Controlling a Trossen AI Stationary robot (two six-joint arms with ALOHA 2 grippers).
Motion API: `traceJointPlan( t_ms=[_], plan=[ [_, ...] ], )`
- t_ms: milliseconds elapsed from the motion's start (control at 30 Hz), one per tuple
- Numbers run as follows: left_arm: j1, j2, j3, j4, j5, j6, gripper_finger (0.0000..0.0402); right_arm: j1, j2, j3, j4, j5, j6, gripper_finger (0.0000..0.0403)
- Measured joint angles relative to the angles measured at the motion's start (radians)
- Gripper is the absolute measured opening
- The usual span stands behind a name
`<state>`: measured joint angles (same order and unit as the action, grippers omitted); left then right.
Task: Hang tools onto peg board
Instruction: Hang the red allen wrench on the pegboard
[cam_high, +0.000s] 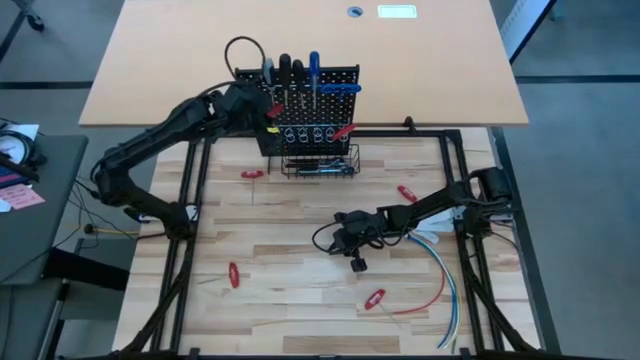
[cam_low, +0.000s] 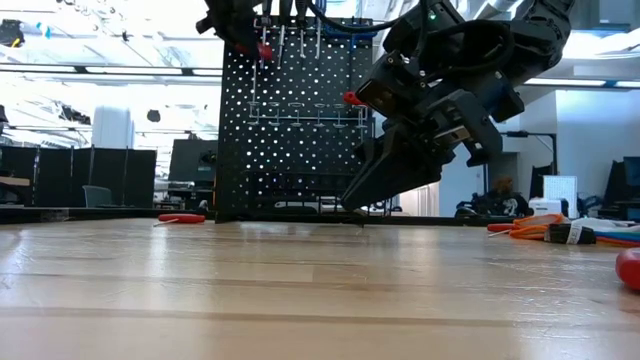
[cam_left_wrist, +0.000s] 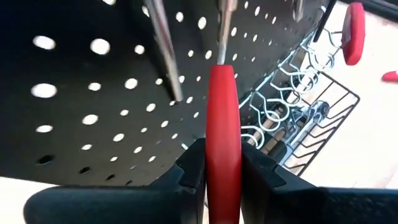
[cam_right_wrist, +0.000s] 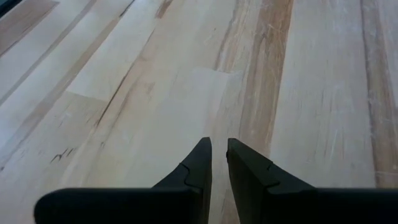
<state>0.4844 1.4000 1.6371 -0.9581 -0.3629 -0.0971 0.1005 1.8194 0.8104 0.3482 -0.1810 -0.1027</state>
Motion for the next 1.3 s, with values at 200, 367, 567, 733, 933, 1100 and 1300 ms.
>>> traceJointPlan(
  t_ms=[200, 367, 567, 733, 933, 1100, 1300],
  plan=[
    [0.0, 0.008, 0.0, -0.001, 0.001, -0.022, 0.0054, 0.0, 0.0, 0.0, -0.002, 0.0, 0.0, 0.0059],
    [-0.002, 0.009, 0.0, -0.018, 0.001, -0.04, 0.0055, 0.002, 0.0, 0.0, -0.008, 0.0, 0.0, 0.0059],
    [-0.006, 0.009, -0.057, -0.013, 0.001, -0.056, 0.0056, 0.005, 0.0, 0.0, -0.008, 0.0, -0.003, 0.0059],
    [-0.007, 0.009, -0.103, 0.035, 0.001, -0.036, 0.0056, 0.005, 0.0, 0.0, -0.007, 0.0, -0.002, 0.0059],
    [-0.012, 0.009, -0.117, 0.073, 0.003, -0.018, 0.006, 0.004, 0.0, 0.0, -0.005, 0.0, -0.002, 0.0059],
    [-0.012, 0.007, -0.117, 0.07, 0.002, -0.016, 0.0101, 0.004, 0.0, 0.0, -0.009, 0.0, -0.002, 0.0059],
    [-0.012, 0.007, -0.117, 0.049, 0.002, -0.017, 0.0164, 0.009, 0.0, 0.0, -0.011, 0.0, -0.002, 0.0059]
  ],
)
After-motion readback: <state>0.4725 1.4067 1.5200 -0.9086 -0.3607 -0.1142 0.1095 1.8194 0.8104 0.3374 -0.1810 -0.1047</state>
